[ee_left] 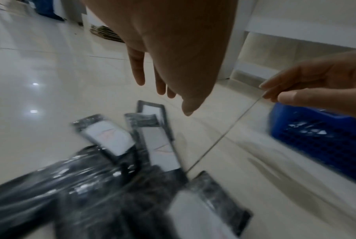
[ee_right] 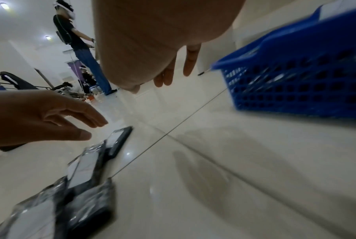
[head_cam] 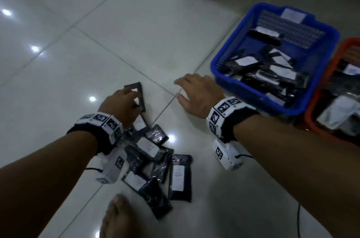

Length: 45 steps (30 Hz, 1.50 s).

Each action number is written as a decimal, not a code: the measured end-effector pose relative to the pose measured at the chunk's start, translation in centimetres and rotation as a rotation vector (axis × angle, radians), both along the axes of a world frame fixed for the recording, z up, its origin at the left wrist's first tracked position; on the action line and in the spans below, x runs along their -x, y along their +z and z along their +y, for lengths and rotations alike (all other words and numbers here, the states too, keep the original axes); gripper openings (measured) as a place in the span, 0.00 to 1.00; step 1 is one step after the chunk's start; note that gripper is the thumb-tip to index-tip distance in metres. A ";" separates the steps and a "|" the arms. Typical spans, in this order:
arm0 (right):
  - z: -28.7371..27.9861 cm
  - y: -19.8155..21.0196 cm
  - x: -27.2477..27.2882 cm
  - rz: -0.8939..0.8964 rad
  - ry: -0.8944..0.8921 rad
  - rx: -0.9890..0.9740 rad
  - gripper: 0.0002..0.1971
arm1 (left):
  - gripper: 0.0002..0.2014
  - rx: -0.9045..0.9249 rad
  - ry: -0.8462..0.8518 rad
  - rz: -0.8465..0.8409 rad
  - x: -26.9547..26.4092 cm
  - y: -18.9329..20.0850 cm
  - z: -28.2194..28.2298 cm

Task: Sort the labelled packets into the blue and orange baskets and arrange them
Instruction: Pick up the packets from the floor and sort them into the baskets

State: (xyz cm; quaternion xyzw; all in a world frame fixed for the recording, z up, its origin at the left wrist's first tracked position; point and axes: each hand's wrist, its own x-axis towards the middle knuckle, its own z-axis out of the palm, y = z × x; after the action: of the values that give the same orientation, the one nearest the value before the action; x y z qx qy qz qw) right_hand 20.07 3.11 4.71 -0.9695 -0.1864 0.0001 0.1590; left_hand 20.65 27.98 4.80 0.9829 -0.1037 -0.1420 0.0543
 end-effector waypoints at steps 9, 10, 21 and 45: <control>8.0 -4.8 2.9 0.424 0.345 -0.018 0.19 | 0.24 0.115 0.256 0.028 -0.3 -3.5 6.2; 8.1 -5.1 3.1 0.433 0.361 -0.026 0.19 | 0.26 0.140 0.296 0.032 -1.1 -3.9 6.0; 4.8 -5.7 2.3 0.301 0.381 0.116 0.24 | 0.30 0.200 0.511 0.126 -7.2 -6.7 2.2; -5.6 -1.2 5.1 0.285 -0.126 -0.054 0.32 | 0.12 0.651 0.234 0.055 -5.1 -1.5 -7.5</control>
State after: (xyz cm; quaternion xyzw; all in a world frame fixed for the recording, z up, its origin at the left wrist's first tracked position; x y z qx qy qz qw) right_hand 14.98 -2.50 3.49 -0.9648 -0.1008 0.1226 0.2098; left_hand 25.75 20.48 3.28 0.9151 -0.0289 -0.1206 0.3837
